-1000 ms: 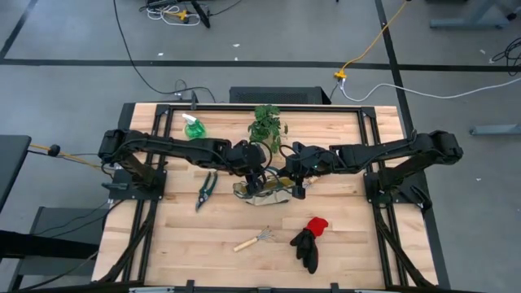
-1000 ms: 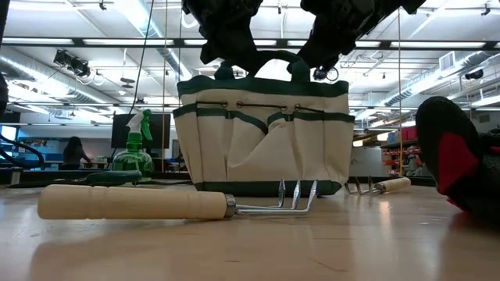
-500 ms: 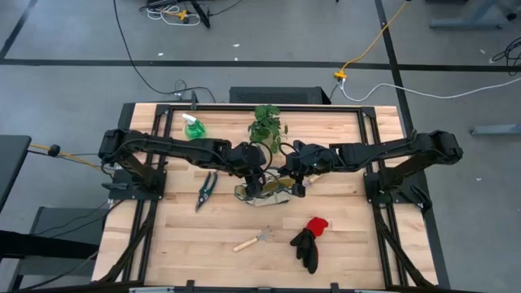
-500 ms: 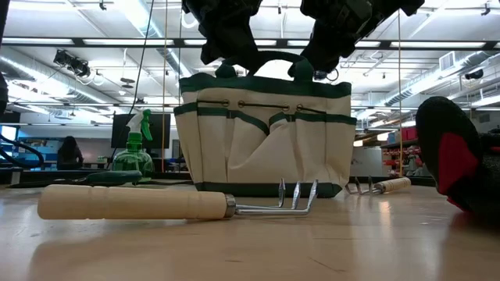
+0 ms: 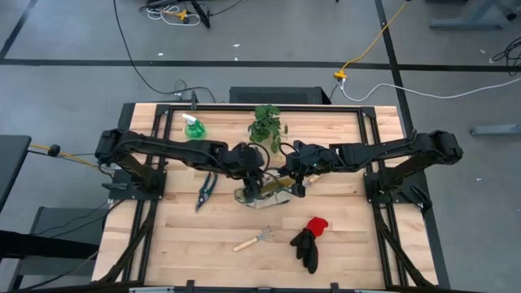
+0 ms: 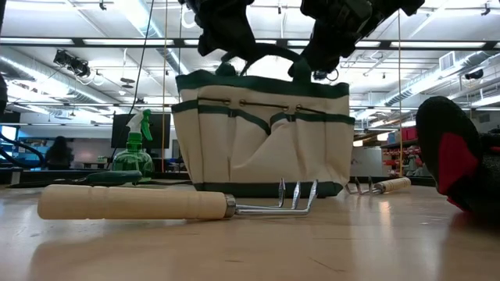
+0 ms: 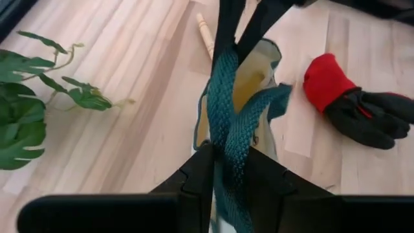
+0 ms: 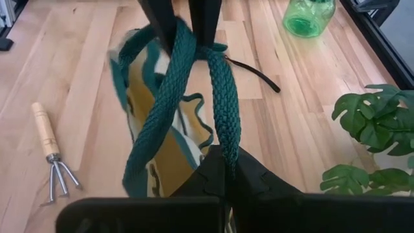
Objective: Pick & Place Garden tools in Gardening bag
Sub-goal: Prepare the green gardening bag
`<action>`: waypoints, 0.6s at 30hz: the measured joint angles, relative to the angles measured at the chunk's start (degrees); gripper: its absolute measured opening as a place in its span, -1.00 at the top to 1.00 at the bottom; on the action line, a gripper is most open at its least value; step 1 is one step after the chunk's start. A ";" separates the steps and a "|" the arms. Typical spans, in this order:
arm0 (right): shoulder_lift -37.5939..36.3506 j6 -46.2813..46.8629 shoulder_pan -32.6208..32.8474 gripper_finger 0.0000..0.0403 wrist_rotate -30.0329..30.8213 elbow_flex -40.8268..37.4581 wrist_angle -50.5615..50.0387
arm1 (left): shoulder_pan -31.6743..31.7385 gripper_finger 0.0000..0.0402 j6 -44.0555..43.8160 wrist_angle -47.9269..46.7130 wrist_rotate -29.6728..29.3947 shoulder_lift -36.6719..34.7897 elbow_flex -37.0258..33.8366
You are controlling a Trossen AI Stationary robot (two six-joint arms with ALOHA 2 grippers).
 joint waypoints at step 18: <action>0.00 0.41 0.00 0.98 -0.04 0.00 -0.15 | -1.73 0.77 0.08 -0.31 -0.48 -1.31 0.02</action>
